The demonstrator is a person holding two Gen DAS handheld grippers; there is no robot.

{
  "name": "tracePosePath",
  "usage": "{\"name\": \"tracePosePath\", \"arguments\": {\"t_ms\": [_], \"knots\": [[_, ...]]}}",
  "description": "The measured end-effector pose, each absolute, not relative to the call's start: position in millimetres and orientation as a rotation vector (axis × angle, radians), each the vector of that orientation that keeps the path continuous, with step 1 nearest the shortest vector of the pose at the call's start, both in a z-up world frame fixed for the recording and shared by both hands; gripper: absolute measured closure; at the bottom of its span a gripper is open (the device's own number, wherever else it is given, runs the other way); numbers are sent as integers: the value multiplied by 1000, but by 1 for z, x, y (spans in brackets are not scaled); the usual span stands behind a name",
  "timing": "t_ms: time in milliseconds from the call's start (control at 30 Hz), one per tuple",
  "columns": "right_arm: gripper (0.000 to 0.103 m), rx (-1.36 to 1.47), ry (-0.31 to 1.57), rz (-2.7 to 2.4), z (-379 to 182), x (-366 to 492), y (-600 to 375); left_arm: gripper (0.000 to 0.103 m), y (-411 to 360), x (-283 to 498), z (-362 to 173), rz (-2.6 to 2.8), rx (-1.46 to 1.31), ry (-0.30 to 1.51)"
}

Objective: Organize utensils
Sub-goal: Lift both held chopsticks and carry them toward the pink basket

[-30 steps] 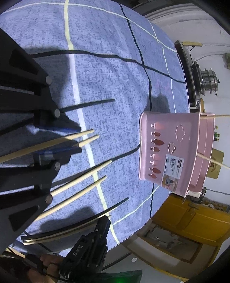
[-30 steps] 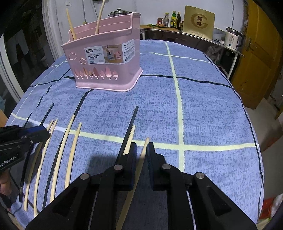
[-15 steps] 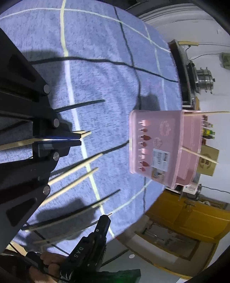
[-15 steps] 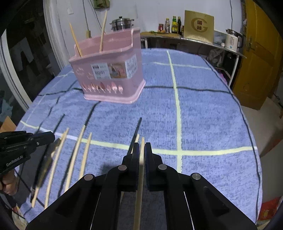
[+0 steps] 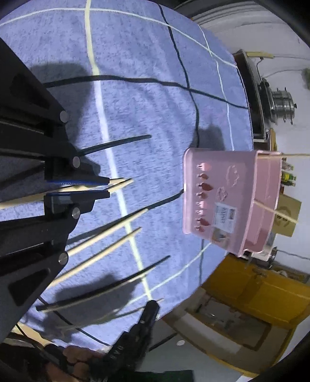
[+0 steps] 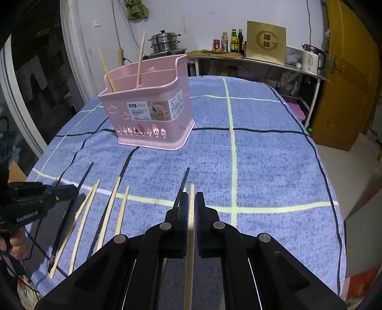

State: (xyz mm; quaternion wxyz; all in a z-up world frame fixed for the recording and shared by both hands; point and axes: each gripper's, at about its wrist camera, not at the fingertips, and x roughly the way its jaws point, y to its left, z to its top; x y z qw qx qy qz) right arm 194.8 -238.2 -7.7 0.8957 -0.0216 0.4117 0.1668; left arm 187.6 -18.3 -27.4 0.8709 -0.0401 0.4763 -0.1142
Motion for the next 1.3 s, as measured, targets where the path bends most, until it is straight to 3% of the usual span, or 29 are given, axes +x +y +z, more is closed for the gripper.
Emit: {"name": "tracePosePath", "arguments": {"t_ms": [833, 1300], "knots": [[98, -27, 862, 347, -13, 201, -244, 98, -38, 213, -40, -207, 20, 1033], [98, -14, 782, 373, 20, 195, -242, 99, -6, 190, 61, -222, -70, 782]]}}
